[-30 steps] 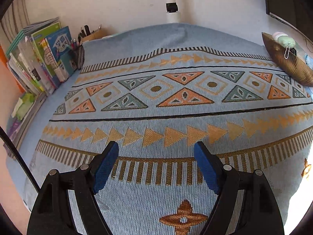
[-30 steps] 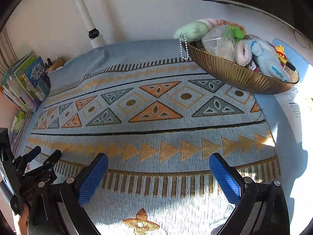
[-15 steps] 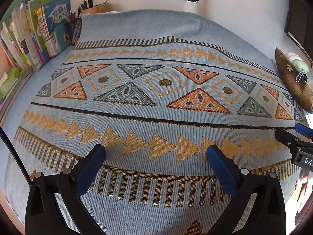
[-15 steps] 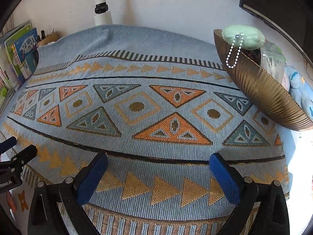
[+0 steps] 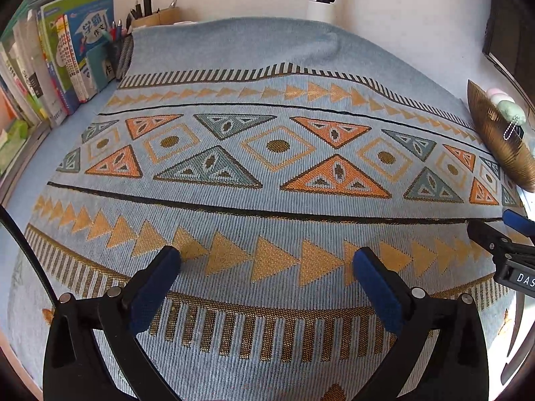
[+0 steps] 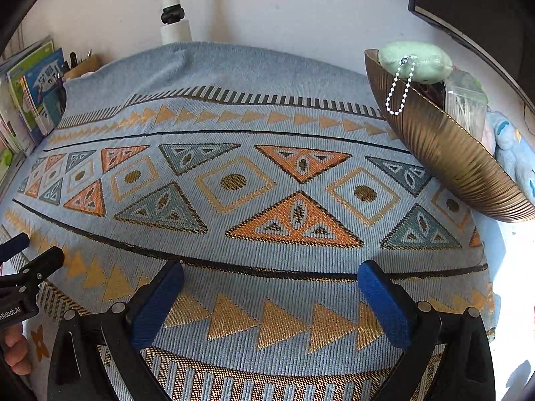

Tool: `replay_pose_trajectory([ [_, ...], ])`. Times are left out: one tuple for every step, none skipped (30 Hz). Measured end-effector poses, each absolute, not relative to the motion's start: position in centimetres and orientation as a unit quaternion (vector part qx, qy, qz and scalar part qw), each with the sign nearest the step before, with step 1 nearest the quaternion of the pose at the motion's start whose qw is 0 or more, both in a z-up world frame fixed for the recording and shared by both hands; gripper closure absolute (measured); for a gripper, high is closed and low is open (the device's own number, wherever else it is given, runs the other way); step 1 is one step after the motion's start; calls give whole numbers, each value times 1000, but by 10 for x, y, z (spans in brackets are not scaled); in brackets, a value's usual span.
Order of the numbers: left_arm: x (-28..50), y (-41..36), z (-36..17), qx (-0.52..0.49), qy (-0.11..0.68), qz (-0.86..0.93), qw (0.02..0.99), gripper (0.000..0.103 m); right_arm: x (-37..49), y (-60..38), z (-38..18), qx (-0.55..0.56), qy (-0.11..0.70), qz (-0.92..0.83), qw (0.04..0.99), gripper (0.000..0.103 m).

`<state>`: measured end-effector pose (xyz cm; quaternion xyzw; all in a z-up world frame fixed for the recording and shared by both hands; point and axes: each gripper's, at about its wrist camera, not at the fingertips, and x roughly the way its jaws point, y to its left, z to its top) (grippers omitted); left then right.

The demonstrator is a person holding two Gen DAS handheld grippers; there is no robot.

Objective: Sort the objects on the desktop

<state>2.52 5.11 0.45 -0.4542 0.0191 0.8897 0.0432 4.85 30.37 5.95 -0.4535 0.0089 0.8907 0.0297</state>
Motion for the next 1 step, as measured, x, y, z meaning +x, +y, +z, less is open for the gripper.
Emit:
replay_pose_trajectory([
  [25, 52, 5, -454, 20, 890, 43, 0, 48, 304, 59, -453, 9, 891, 30, 0],
])
